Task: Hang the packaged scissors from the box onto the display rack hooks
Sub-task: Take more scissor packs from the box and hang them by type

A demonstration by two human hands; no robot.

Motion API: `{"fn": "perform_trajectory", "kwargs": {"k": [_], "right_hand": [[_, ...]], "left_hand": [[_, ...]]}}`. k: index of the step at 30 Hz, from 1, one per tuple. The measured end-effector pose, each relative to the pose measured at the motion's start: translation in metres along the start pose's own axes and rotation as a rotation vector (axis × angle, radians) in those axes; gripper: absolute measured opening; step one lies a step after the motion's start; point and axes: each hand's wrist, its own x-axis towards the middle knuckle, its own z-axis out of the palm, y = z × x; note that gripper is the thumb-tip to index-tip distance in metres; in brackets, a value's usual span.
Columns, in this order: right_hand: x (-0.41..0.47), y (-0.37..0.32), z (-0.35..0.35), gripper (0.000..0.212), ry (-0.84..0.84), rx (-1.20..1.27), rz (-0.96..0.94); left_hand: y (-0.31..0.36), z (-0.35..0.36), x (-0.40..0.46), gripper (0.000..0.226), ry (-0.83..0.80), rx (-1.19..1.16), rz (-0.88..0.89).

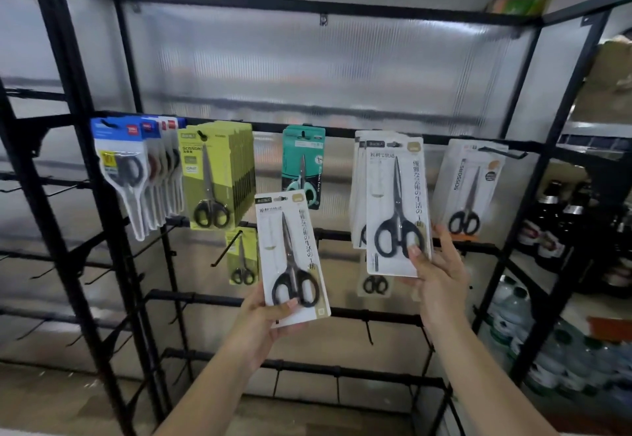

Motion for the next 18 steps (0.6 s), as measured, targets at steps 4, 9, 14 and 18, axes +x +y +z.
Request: {"fn": "perform_trajectory", "kwargs": {"k": [4, 9, 14, 18], "right_hand": [[-0.005, 0.0, 0.004, 0.045, -0.017, 0.006, -0.066], [-0.009, -0.006, 0.007, 0.045, 0.034, -0.026, -0.116], [-0.009, -0.015, 0.008, 0.046, 0.093, -0.1, -0.164], [-0.007, -0.018, 0.004, 0.046, 0.082, -0.16, -0.149]], "left_hand": [[0.002, -0.001, -0.002, 0.054, 0.004, 0.002, 0.004], [0.004, -0.003, -0.004, 0.062, -0.01, -0.009, 0.008], [0.007, -0.004, -0.001, 0.059, -0.027, -0.014, 0.016], [0.01, -0.002, 0.002, 0.06, -0.034, -0.012, 0.034]]}}
